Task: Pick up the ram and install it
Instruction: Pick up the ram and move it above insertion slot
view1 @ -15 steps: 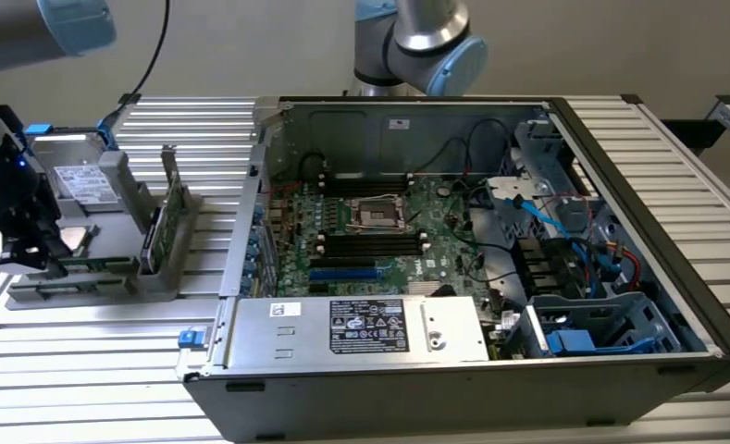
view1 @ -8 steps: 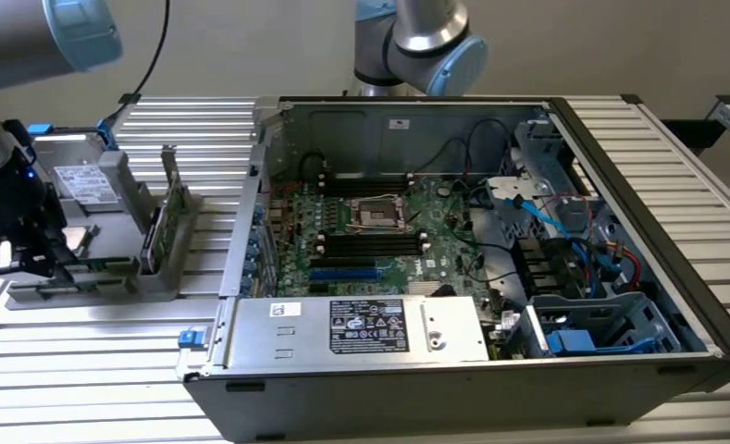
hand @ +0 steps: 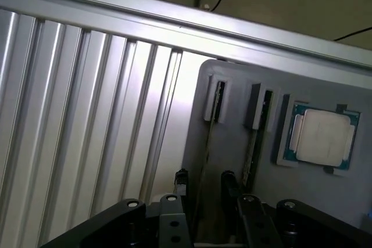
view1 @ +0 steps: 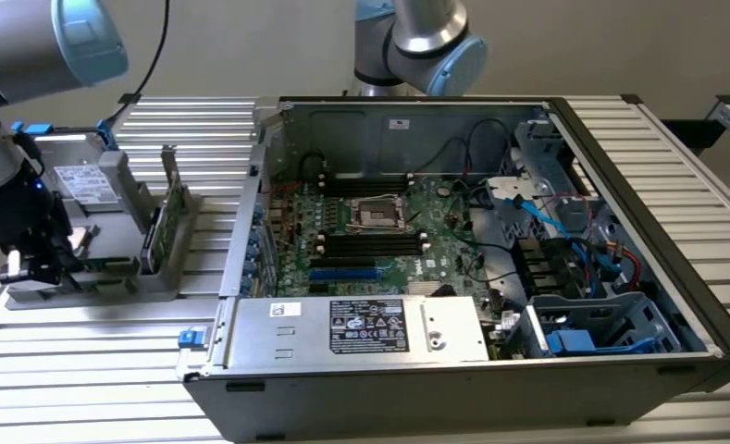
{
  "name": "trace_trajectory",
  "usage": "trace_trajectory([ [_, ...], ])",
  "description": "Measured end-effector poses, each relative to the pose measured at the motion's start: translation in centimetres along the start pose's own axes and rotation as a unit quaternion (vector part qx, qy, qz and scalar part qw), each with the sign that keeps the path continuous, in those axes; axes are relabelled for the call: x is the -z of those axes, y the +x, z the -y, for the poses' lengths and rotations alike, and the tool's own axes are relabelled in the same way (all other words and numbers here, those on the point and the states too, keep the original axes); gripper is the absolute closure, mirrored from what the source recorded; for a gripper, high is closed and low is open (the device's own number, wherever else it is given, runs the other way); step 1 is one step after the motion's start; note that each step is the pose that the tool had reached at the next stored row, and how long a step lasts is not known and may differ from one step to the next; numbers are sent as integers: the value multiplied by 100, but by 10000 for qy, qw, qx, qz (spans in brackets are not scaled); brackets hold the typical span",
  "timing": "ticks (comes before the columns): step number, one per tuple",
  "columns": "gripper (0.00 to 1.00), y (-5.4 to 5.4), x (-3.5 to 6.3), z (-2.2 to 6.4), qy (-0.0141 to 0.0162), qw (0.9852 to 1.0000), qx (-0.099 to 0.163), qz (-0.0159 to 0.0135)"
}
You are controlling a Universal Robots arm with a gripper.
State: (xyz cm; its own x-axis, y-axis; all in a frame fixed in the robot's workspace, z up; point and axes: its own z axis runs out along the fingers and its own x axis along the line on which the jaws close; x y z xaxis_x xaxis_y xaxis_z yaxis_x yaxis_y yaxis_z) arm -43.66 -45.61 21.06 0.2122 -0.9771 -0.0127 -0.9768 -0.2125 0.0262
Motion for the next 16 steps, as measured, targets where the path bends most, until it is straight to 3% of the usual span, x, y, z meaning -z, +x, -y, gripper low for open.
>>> trace_trajectory([
  [8, 64, 2, -144, 4, 0, 10000, 0, 0],
  [16, 64, 5, -171, 12, -5, 10000, 0, 2],
])
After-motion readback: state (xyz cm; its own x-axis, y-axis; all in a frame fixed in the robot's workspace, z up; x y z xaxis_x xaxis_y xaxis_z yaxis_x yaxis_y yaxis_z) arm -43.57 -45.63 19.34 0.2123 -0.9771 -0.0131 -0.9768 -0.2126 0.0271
